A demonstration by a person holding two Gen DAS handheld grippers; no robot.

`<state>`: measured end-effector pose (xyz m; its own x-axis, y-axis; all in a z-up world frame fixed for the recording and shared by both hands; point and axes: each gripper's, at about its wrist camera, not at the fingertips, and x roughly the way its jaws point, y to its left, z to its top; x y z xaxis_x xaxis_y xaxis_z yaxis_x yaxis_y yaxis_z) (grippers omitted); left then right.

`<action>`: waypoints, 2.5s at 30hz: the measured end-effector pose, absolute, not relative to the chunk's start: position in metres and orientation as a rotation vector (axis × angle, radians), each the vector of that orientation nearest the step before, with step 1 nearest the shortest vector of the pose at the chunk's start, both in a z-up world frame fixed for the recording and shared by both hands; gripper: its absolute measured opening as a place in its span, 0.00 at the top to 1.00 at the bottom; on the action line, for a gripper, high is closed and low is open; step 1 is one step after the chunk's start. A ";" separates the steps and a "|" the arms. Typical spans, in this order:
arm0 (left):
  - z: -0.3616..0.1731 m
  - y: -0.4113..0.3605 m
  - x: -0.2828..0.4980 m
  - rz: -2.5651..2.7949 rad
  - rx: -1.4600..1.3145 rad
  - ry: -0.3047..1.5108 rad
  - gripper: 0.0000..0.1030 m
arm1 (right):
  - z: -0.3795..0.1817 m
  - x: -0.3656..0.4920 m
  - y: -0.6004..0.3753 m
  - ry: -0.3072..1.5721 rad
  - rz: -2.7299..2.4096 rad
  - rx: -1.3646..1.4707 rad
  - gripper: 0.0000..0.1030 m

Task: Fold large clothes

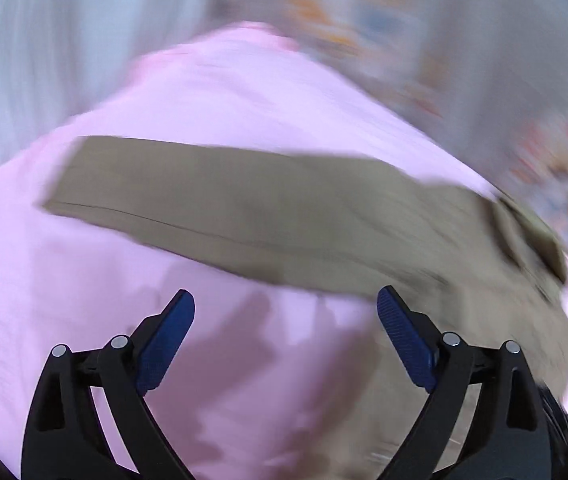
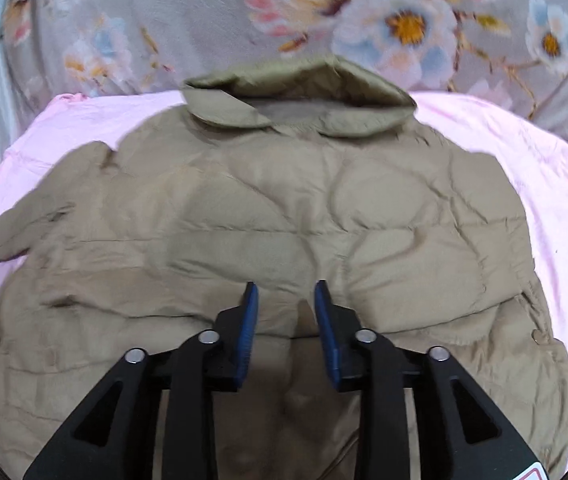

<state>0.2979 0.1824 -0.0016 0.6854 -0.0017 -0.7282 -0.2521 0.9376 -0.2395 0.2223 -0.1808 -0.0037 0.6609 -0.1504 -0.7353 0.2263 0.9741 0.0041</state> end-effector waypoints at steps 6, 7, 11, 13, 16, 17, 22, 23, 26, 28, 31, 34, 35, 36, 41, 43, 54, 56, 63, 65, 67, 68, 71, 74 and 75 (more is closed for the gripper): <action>-0.047 0.320 0.326 0.398 -0.587 0.884 0.12 | 0.006 0.239 -0.145 0.830 -0.161 0.057 0.59; -0.054 0.329 0.328 0.401 -0.615 0.891 0.13 | 0.001 0.243 -0.141 0.841 -0.167 0.043 0.58; -0.055 0.336 0.337 0.385 -0.638 0.846 0.10 | -0.019 0.246 -0.146 0.870 -0.177 0.085 0.51; -0.055 0.336 0.342 0.366 -0.652 0.831 0.09 | -0.021 0.244 -0.151 0.864 -0.178 0.123 0.47; -0.053 0.334 0.352 0.331 -0.644 0.816 0.46 | -0.024 0.242 -0.153 0.859 -0.187 0.135 0.44; -0.052 0.333 0.355 0.315 -0.638 0.822 0.56 | -0.025 0.242 -0.152 0.858 -0.190 0.129 0.44; -0.030 0.317 0.355 0.237 -0.624 0.792 0.96 | -0.026 0.241 -0.149 0.855 -0.200 0.113 0.44; -0.015 0.307 0.351 0.223 -0.589 0.756 0.97 | -0.026 0.241 -0.150 0.852 -0.200 0.114 0.44; 0.031 0.271 0.336 0.150 -0.499 0.664 0.98 | -0.025 0.238 -0.152 0.837 -0.202 0.131 0.44; 0.071 0.234 0.320 0.070 -0.433 0.595 0.98 | -0.020 0.231 -0.155 0.811 -0.219 0.139 0.44; 0.124 0.169 0.291 -0.056 -0.306 0.501 0.98 | -0.007 0.213 -0.163 0.763 -0.255 0.145 0.44; 0.158 0.092 0.256 -0.206 -0.193 0.445 0.98 | 0.003 0.188 -0.181 0.741 -0.279 0.168 0.44; 0.163 0.067 0.246 -0.256 -0.162 0.441 0.98 | 0.007 0.177 -0.191 0.736 -0.294 0.172 0.44; 0.165 0.048 0.241 -0.294 -0.145 0.445 0.98 | 0.010 0.167 -0.200 0.731 -0.307 0.178 0.44; 0.126 -0.078 0.222 -0.474 -0.077 0.587 0.97 | 0.016 0.121 -0.247 0.723 -0.372 0.236 0.44; 0.095 -0.119 0.219 -0.513 -0.044 0.670 0.92 | 0.015 0.103 -0.266 0.725 -0.399 0.258 0.43; 0.039 -0.100 0.211 -0.537 -0.236 0.775 0.20 | 0.020 0.075 -0.315 0.702 -0.378 0.344 0.38; 0.044 -0.061 0.236 -0.460 -0.290 0.780 0.18 | 0.023 0.088 -0.318 0.688 -0.339 0.375 0.36; 0.001 0.037 0.327 -0.251 -0.552 0.915 0.23 | -0.001 0.140 -0.309 0.774 -0.249 0.486 0.35; -0.016 0.051 0.344 -0.237 -0.610 0.939 0.26 | -0.007 0.150 -0.305 0.787 -0.253 0.497 0.36; -0.032 0.055 0.357 -0.243 -0.660 0.967 0.39 | -0.006 0.156 -0.301 0.776 -0.237 0.490 0.60; -0.037 0.056 0.361 -0.251 -0.674 0.972 0.46 | -0.003 0.160 -0.299 0.779 -0.244 0.471 0.82; -0.039 0.059 0.369 -0.316 -0.725 0.970 0.90 | 0.024 0.165 -0.295 0.715 -0.226 0.424 0.93; -0.015 0.061 0.364 -0.326 -0.706 0.883 0.95 | 0.072 0.165 -0.284 0.593 -0.215 0.305 0.98; -0.007 0.063 0.360 -0.326 -0.686 0.849 0.96 | 0.090 0.166 -0.281 0.544 -0.217 0.266 0.98</action>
<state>0.3602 0.0627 -0.0066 0.6296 -0.5209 -0.5765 -0.0012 0.7414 -0.6711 0.1657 -0.2805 0.0902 0.8341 -0.1325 -0.5355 0.2726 0.9429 0.1913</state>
